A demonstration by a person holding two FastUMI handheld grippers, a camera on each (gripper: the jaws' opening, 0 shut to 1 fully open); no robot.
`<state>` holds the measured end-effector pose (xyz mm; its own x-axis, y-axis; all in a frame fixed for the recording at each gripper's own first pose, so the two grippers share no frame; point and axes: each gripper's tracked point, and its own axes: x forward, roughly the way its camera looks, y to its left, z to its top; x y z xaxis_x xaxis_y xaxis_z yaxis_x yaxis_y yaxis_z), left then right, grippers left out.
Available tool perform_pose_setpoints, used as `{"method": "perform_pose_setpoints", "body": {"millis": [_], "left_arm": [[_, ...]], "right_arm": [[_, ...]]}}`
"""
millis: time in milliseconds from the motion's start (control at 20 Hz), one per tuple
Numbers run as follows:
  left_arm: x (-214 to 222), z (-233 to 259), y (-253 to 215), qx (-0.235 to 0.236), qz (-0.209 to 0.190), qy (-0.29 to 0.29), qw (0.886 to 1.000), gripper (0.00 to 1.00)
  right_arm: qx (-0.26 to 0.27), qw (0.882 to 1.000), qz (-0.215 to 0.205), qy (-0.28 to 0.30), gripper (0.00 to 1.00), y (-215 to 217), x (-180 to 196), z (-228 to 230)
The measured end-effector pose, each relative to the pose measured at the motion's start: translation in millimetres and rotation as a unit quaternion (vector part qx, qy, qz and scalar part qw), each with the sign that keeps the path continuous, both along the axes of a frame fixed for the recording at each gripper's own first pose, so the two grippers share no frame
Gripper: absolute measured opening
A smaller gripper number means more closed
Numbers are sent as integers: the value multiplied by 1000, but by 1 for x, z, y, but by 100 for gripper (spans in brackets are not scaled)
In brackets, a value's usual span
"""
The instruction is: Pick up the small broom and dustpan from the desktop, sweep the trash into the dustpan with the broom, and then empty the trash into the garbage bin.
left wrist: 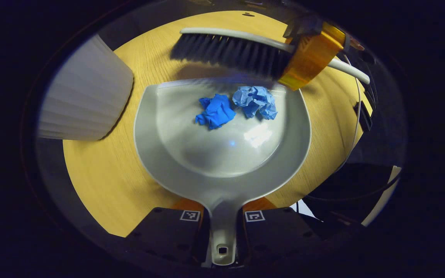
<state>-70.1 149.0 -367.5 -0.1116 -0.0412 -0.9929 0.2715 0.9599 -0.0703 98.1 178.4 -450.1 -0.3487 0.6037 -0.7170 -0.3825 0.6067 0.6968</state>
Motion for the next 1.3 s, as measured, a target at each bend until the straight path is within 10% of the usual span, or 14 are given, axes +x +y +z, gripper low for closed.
{"method": "perform_pose_setpoints", "body": {"millis": [350, 650, 950, 1300], "left_arm": [[19, 66, 7, -25, -12, -128, 991, 25], [56, 152, 28, -12, -22, -223, 974, 25], [119, 220, 132, 81, -25, -276, 958, 25], [135, 242, 263, 260, -47, -204, 943, 25]], "right_arm": [[96, 966, -221, -90, 23, 16, -15, -20], [184, 913, -338, -135, 23, 34, -25, -37], [176, 900, -376, -131, 23, 35, -49, -61], [180, 894, -392, -124, 23, 26, -54, -65]]}}
